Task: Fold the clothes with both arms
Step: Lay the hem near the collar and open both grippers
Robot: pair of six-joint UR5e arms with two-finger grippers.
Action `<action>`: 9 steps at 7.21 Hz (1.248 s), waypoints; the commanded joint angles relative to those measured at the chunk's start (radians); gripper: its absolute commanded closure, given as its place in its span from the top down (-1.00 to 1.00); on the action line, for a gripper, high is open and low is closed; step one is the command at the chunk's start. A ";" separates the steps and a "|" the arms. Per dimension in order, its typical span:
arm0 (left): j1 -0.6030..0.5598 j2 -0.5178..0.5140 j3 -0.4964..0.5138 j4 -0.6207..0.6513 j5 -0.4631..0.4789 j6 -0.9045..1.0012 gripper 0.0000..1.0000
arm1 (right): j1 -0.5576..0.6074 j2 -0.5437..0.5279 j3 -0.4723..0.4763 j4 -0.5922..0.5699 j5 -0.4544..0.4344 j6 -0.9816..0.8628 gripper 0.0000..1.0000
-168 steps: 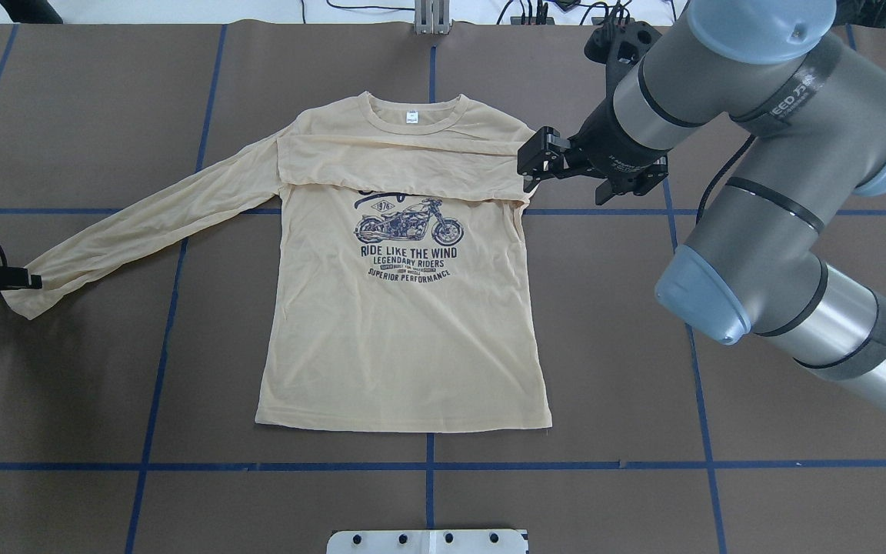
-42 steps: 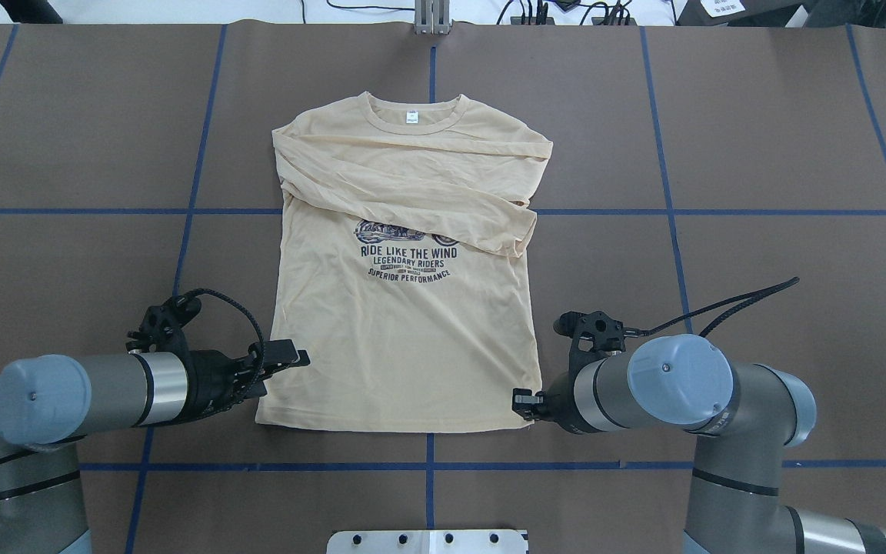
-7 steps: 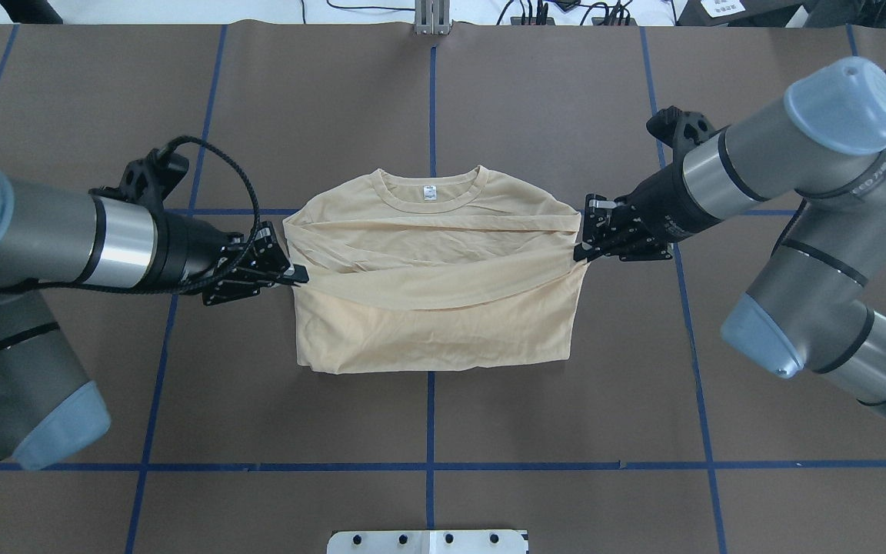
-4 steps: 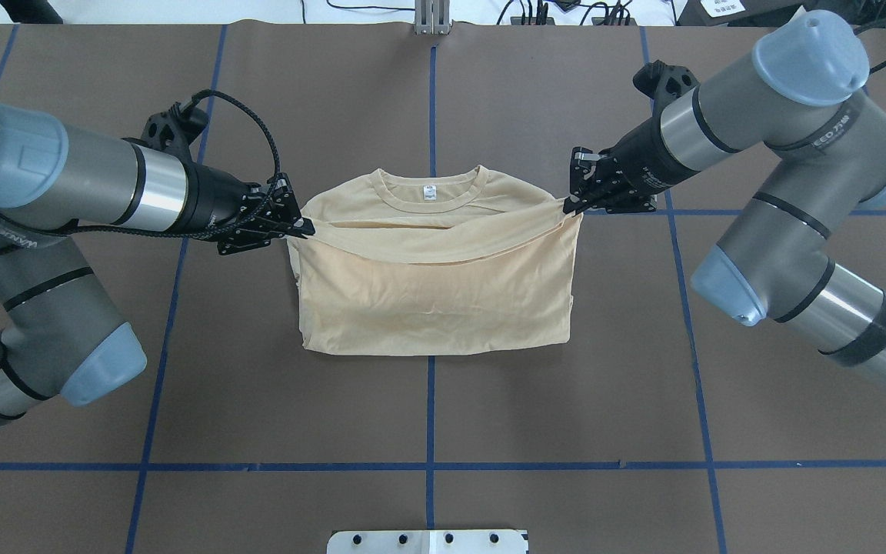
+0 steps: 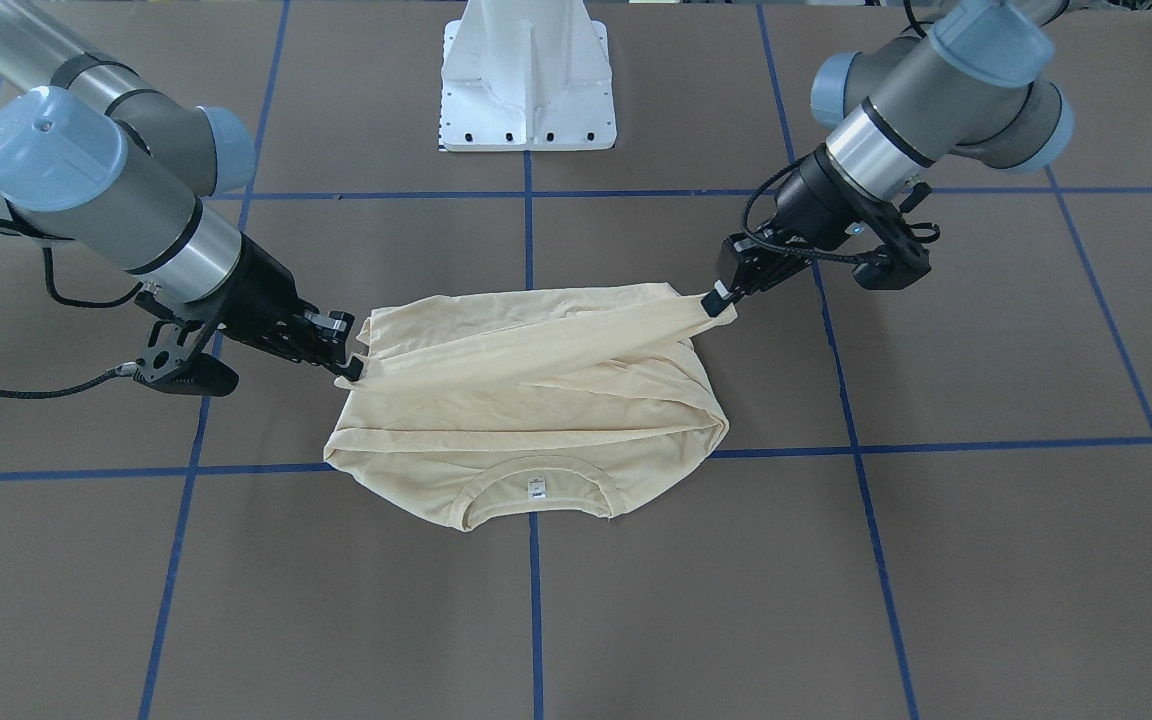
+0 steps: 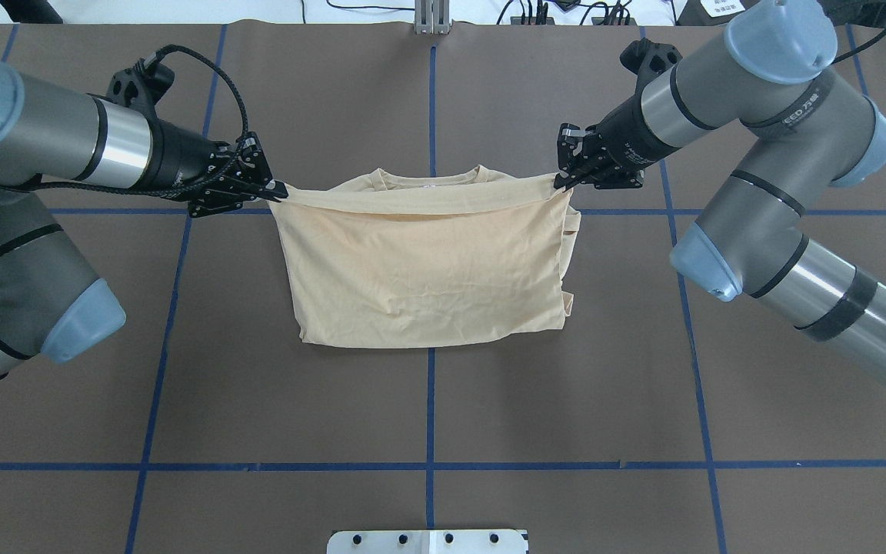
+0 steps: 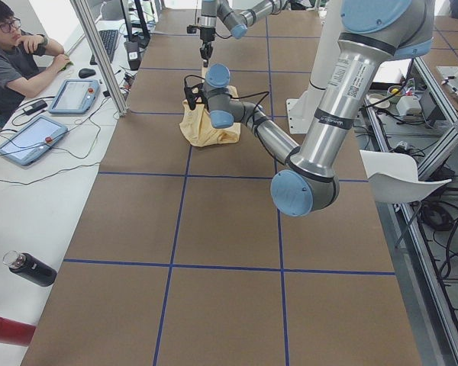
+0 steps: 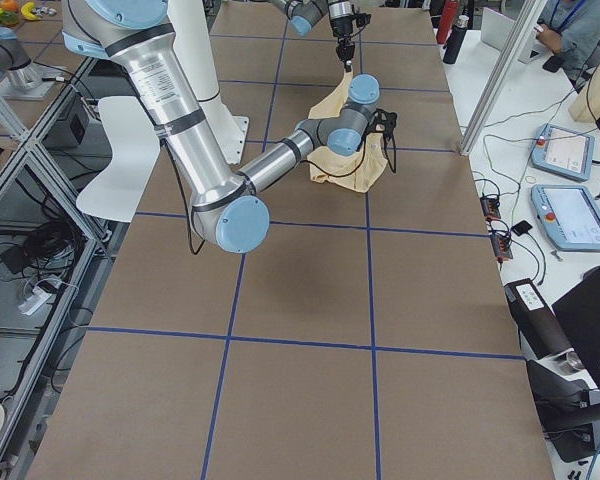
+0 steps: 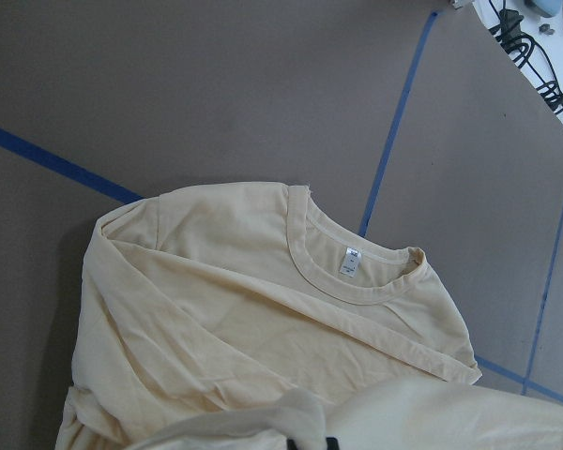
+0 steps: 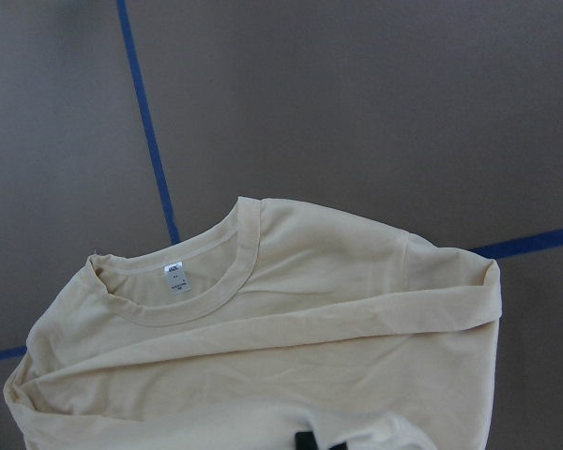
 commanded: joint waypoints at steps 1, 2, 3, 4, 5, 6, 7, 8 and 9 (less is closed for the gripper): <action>-0.007 -0.023 0.069 -0.006 -0.002 0.008 -1.00 | 0.003 0.002 -0.016 0.000 -0.031 -0.002 -1.00; -0.004 -0.066 0.138 -0.010 0.000 0.012 -1.00 | -0.002 0.009 -0.047 0.001 -0.039 -0.006 -1.00; -0.003 -0.092 0.197 -0.019 0.000 0.010 -1.00 | -0.005 0.035 -0.085 0.001 -0.039 -0.011 -1.00; 0.008 -0.113 0.244 -0.047 0.017 0.007 -1.00 | -0.006 0.054 -0.119 0.001 -0.039 -0.011 -1.00; 0.042 -0.135 0.278 -0.052 0.082 0.004 -1.00 | -0.006 0.055 -0.130 0.001 -0.041 -0.011 -1.00; 0.074 -0.141 0.301 -0.055 0.128 0.001 -1.00 | -0.006 0.058 -0.145 0.003 -0.042 -0.014 -1.00; 0.088 -0.147 0.321 -0.055 0.144 0.002 -1.00 | -0.006 0.066 -0.182 0.042 -0.065 -0.014 -1.00; 0.091 -0.146 0.326 -0.056 0.146 0.002 -1.00 | -0.006 0.084 -0.244 0.093 -0.079 -0.014 -1.00; 0.091 -0.146 0.326 -0.056 0.146 0.004 -1.00 | -0.006 0.089 -0.266 0.107 -0.079 -0.014 -1.00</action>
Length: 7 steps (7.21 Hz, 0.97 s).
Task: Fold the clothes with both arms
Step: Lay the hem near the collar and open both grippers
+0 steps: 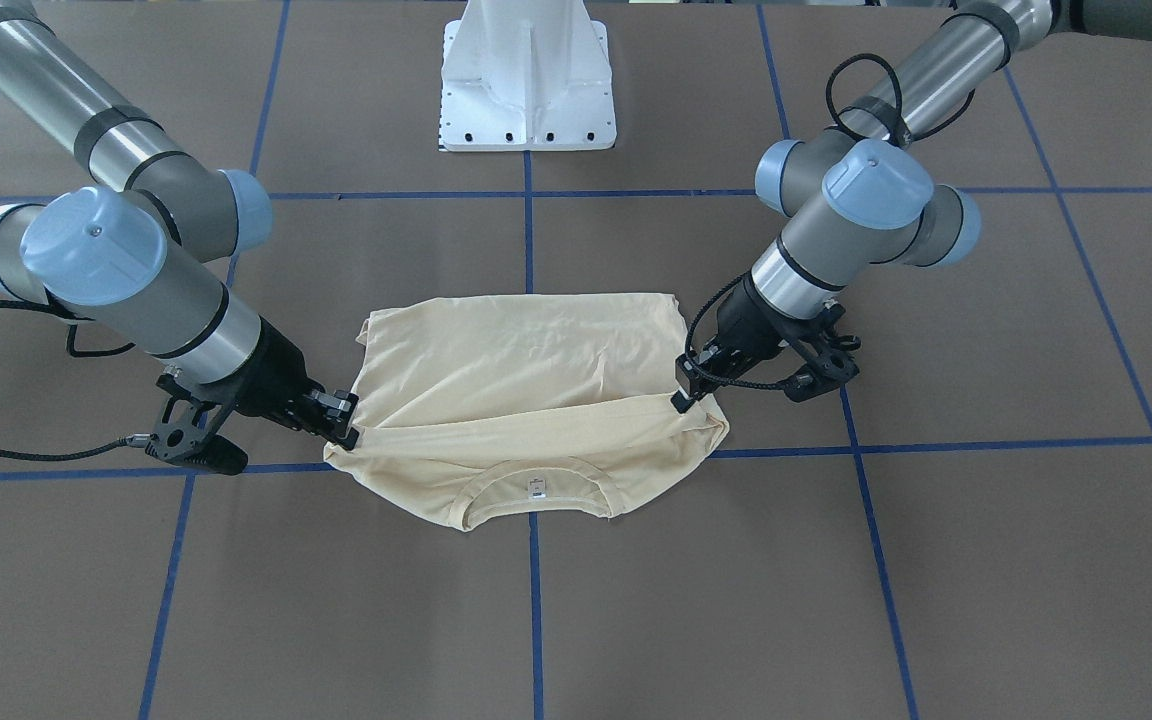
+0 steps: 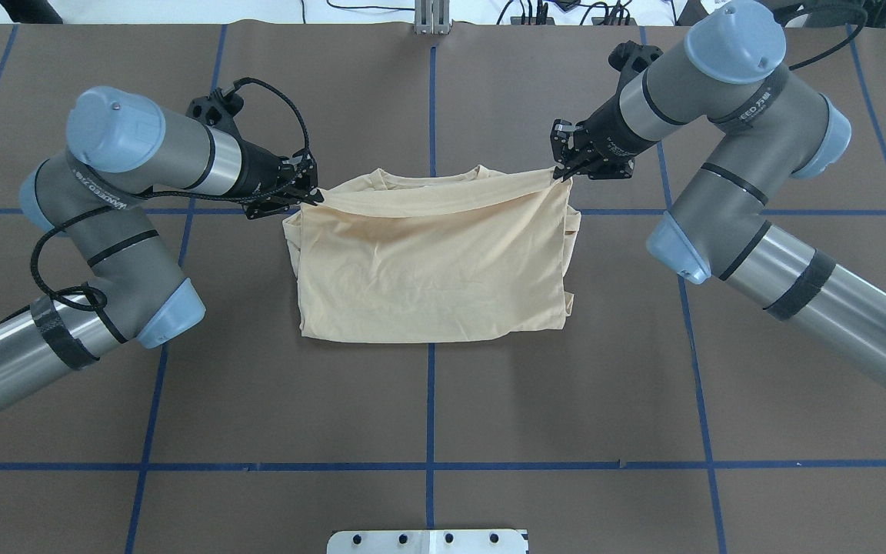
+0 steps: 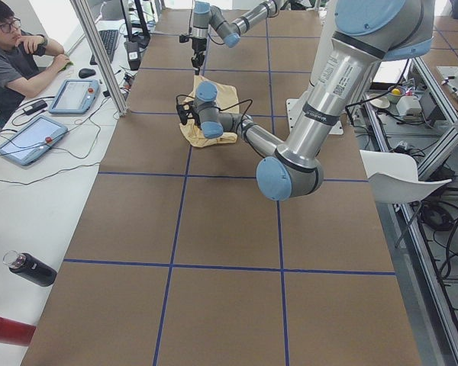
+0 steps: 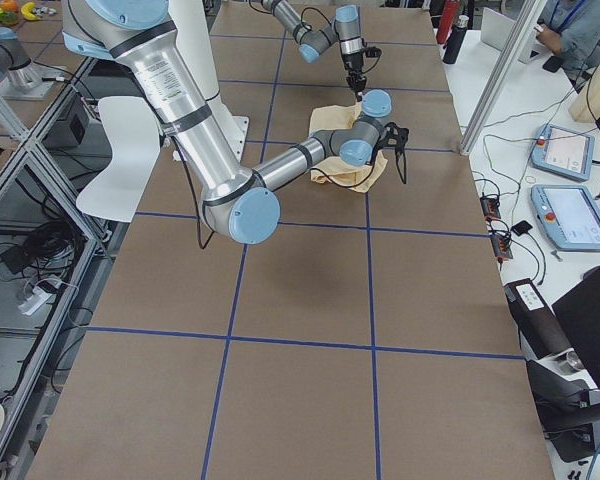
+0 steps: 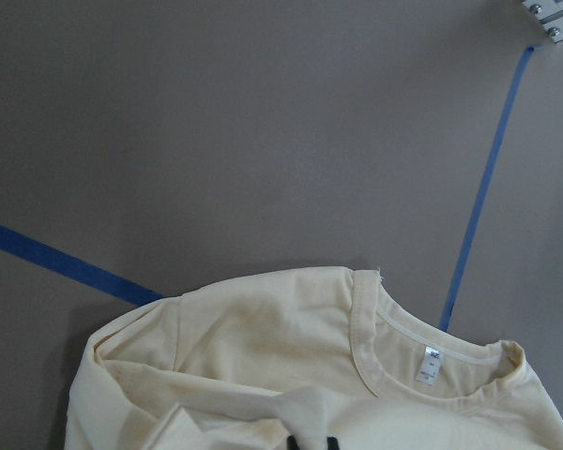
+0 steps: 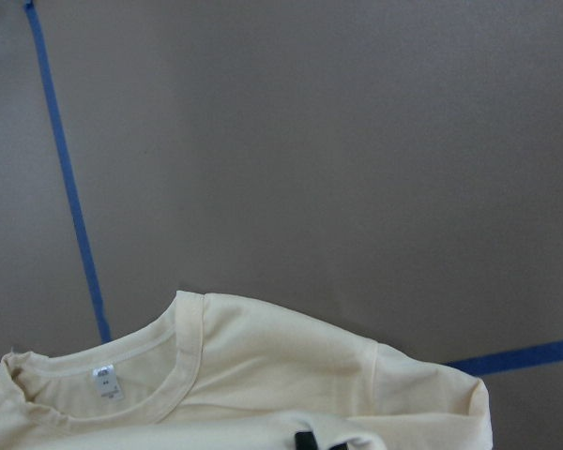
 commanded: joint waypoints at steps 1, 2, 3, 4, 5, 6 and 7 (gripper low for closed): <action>0.003 -0.001 0.004 -0.001 0.003 0.001 -1.00 | -0.002 0.011 -0.047 0.032 -0.009 0.000 -1.00; 0.003 -0.001 0.003 -0.001 0.005 0.001 -1.00 | -0.002 0.030 -0.071 0.033 -0.016 0.000 -1.00; 0.003 -0.001 0.003 -0.008 0.003 0.003 -1.00 | -0.002 0.052 -0.100 0.033 -0.017 0.000 -1.00; 0.003 -0.001 0.003 -0.010 0.005 0.001 -1.00 | -0.002 0.052 -0.103 0.033 -0.018 0.000 0.03; 0.003 -0.002 0.008 -0.010 0.006 0.000 0.31 | -0.002 0.052 -0.103 0.032 -0.020 0.003 0.98; 0.000 -0.002 0.008 -0.010 0.030 -0.011 0.99 | -0.002 0.052 -0.111 0.032 -0.020 0.004 0.99; -0.007 -0.002 0.008 -0.010 0.034 -0.013 0.99 | 0.000 0.051 -0.113 0.032 -0.020 0.006 0.99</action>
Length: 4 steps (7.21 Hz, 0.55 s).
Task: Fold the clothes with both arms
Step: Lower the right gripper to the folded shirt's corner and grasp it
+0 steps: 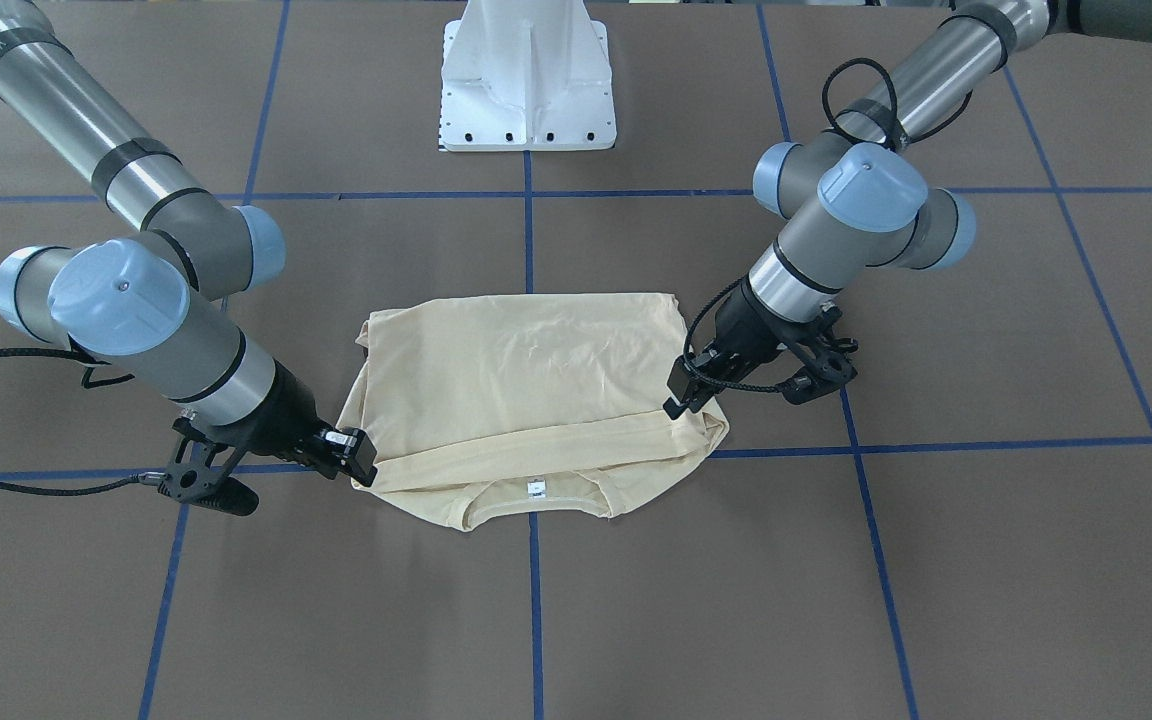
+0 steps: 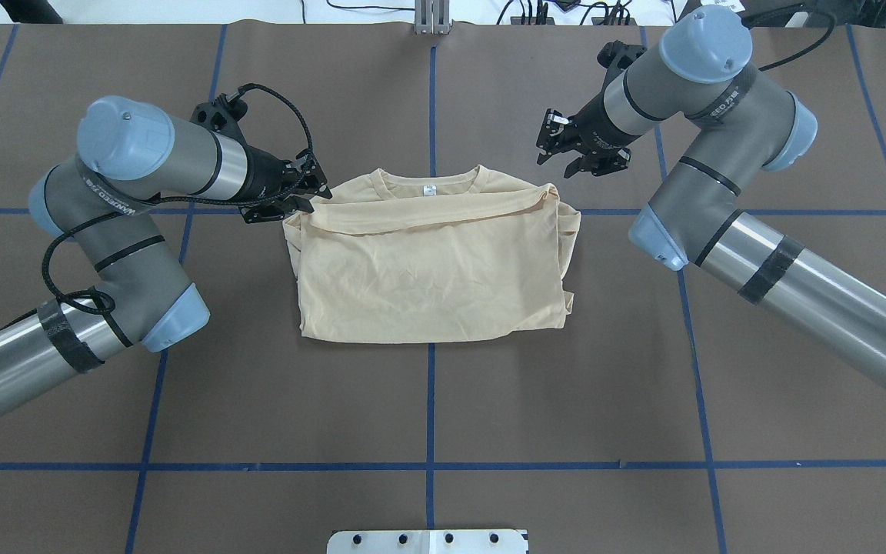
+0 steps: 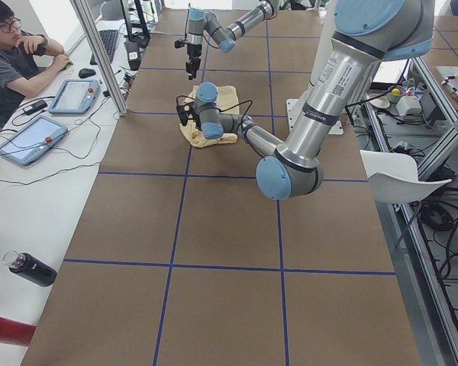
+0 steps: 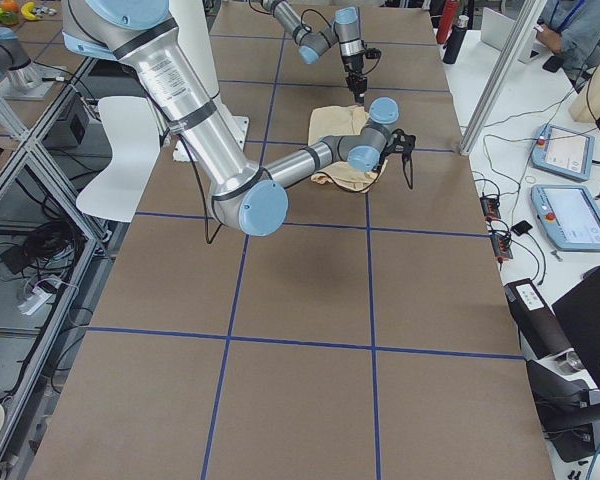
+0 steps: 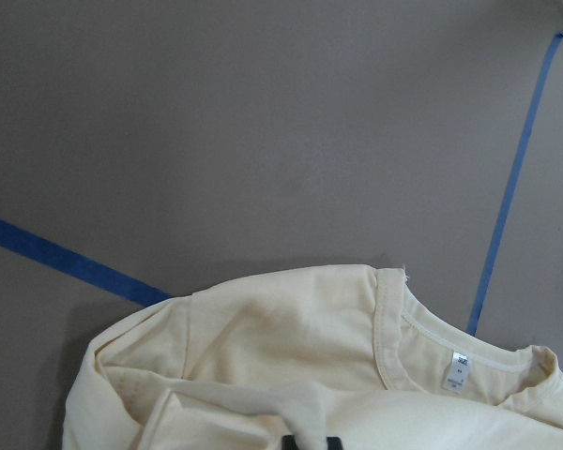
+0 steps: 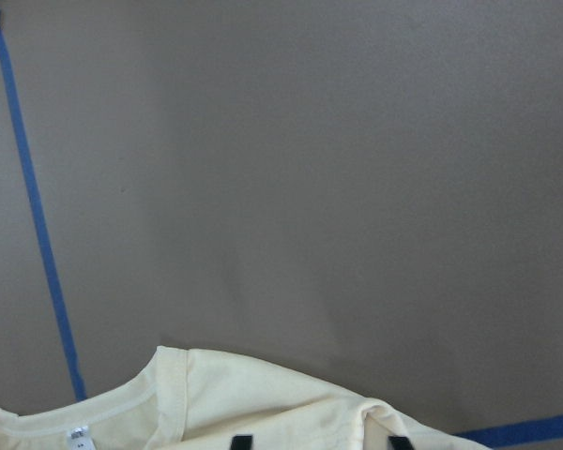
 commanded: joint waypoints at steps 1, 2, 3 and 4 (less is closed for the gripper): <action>-0.019 0.001 0.002 0.000 0.009 -0.003 0.99 | 0.003 -0.002 -0.004 0.000 0.001 0.002 1.00; -0.033 -0.002 -0.001 0.000 0.009 -0.006 0.99 | 0.001 -0.013 -0.001 0.001 0.004 -0.001 1.00; -0.042 -0.006 -0.011 0.001 0.007 -0.012 0.99 | -0.014 -0.022 0.000 -0.002 0.001 -0.001 1.00; -0.044 -0.008 -0.018 0.004 0.007 -0.017 0.99 | -0.040 -0.039 -0.003 -0.003 0.000 -0.003 1.00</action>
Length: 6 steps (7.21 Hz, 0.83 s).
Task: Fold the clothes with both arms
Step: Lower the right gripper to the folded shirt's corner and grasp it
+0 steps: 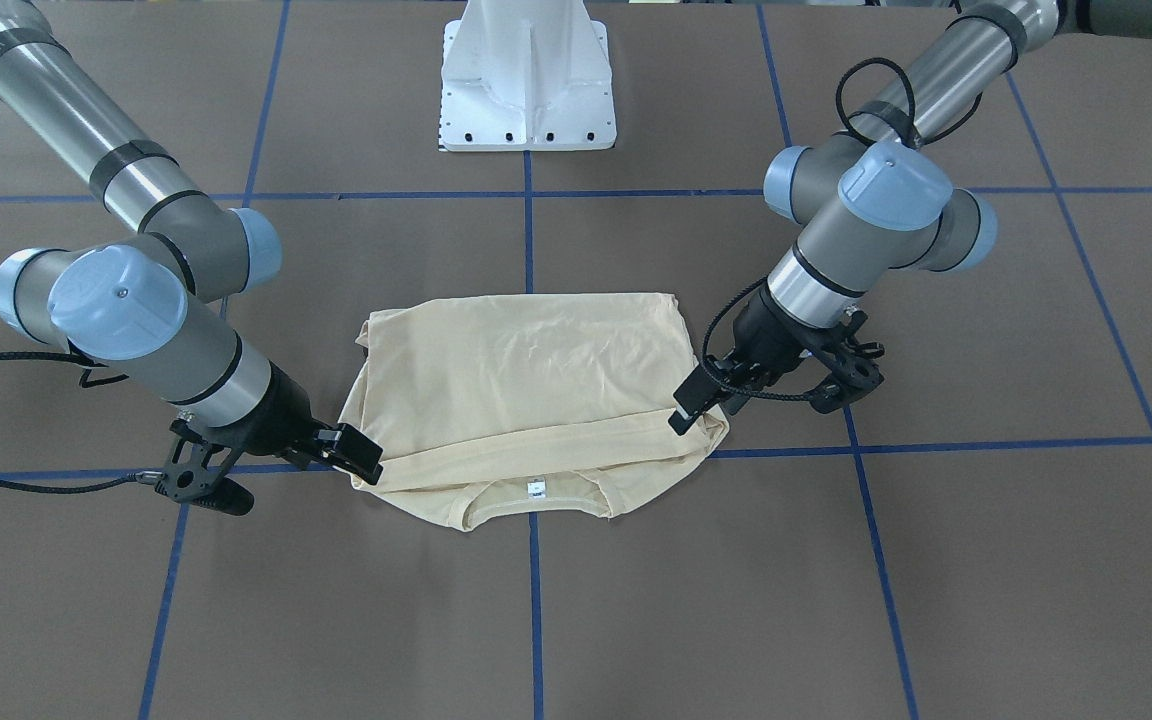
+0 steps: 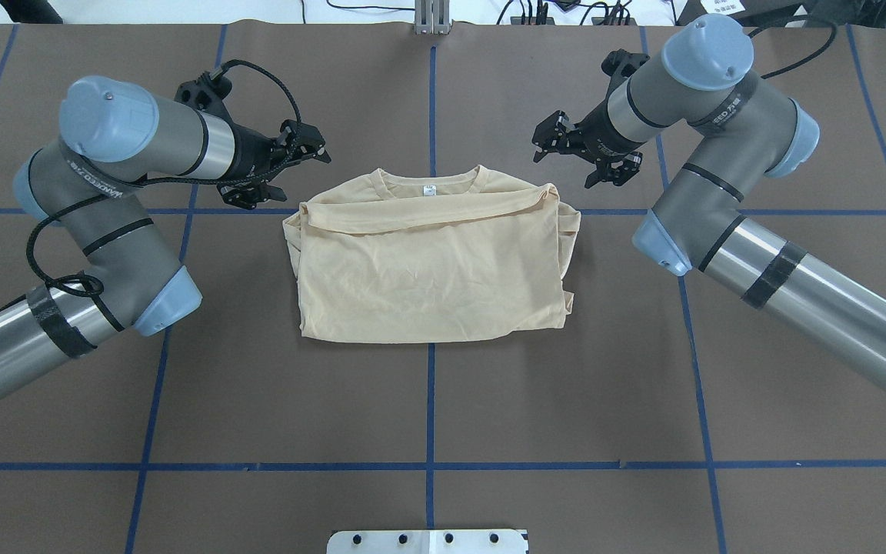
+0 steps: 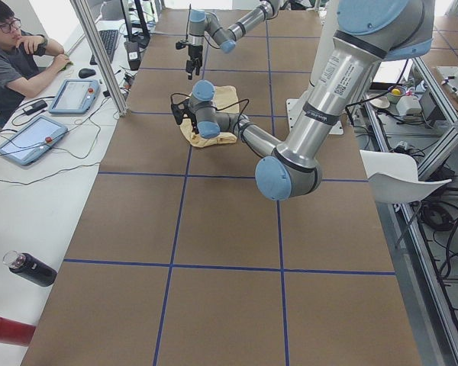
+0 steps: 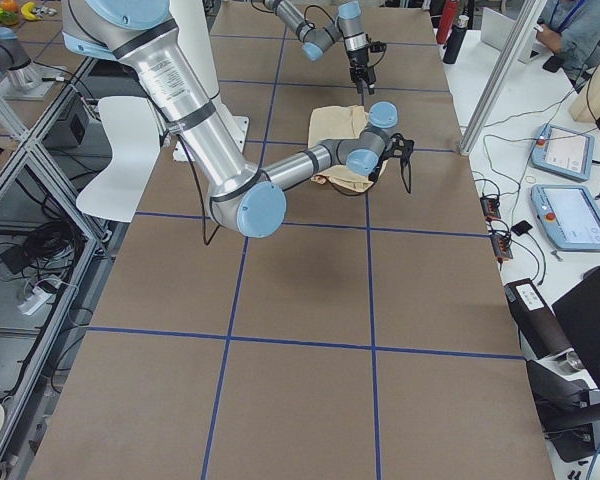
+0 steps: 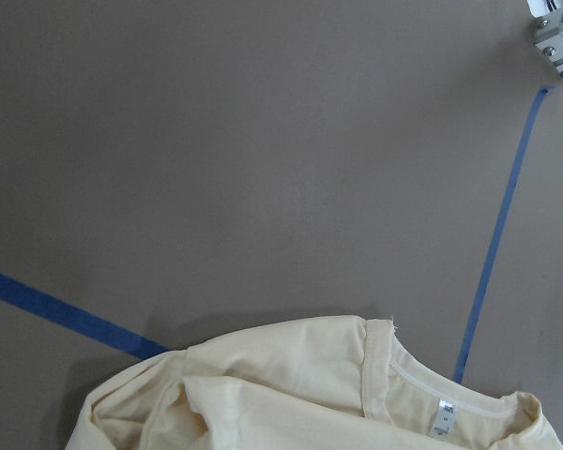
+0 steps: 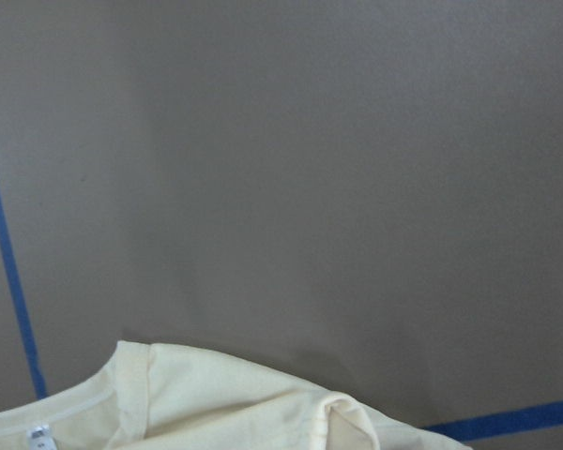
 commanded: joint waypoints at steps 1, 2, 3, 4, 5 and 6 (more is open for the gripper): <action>-0.005 -0.003 -0.022 0.004 0.000 -0.010 0.99 | -0.036 -0.023 -0.008 -0.008 -0.032 -0.014 1.00; -0.005 -0.005 -0.030 0.007 0.000 -0.017 0.99 | -0.045 -0.032 -0.017 -0.010 -0.060 -0.044 1.00; -0.005 -0.006 -0.041 0.009 -0.002 -0.027 0.99 | -0.045 -0.045 -0.017 -0.008 -0.059 -0.047 1.00; -0.005 -0.008 -0.044 0.009 -0.002 -0.030 0.99 | -0.049 -0.051 -0.017 -0.008 -0.063 -0.051 0.98; -0.005 -0.006 -0.044 0.009 0.000 -0.032 0.99 | -0.051 -0.048 -0.017 -0.011 -0.063 -0.049 0.81; -0.005 -0.005 -0.044 0.009 0.000 -0.030 0.99 | -0.059 -0.048 -0.017 -0.011 -0.063 -0.043 0.66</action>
